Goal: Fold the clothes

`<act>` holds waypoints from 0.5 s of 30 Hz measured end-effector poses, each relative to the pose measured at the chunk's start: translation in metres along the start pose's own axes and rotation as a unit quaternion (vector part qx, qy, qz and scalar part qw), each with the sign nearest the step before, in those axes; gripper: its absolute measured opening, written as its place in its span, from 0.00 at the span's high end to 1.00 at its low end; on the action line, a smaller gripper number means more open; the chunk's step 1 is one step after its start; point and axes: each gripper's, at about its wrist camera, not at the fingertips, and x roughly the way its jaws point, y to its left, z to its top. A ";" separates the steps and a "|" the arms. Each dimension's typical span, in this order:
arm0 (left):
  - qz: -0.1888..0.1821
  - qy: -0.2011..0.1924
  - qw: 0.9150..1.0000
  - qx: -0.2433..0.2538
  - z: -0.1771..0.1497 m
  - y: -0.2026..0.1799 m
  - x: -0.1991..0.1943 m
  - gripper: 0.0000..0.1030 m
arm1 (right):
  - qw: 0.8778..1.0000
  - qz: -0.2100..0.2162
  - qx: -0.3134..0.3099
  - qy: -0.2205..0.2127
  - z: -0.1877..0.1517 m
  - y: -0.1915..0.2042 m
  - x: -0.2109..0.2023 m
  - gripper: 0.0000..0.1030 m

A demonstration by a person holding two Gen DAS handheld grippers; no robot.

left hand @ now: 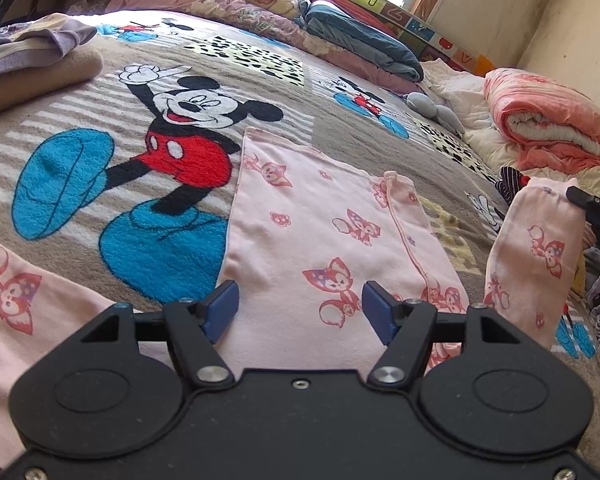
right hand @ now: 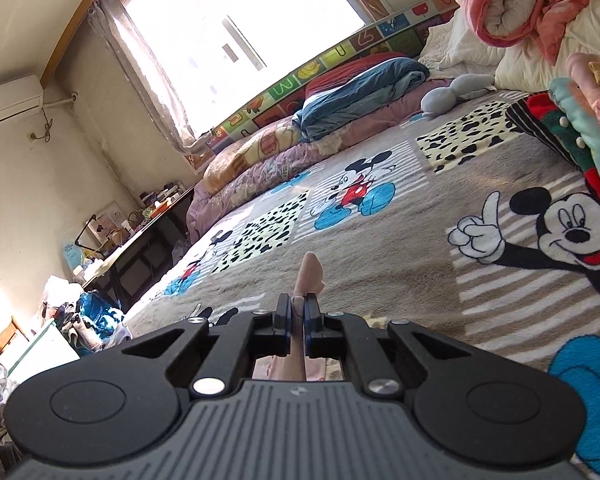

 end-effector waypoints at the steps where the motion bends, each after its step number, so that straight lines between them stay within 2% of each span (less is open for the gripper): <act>1: 0.000 -0.001 1.000 -0.001 0.000 0.000 -0.001 0.35 | 1.000 -0.007 0.003 -0.009 0.001 -0.003 -0.010 0.92; 7: -0.001 -0.009 1.000 -0.005 0.000 0.001 -0.005 0.35 | 0.998 -0.042 0.031 -0.043 0.000 -0.024 -0.057 0.92; 15: -0.003 -0.018 1.000 0.007 -0.003 -0.002 -0.010 0.35 | 0.993 -0.078 0.055 -0.063 -0.018 -0.052 -0.099 0.92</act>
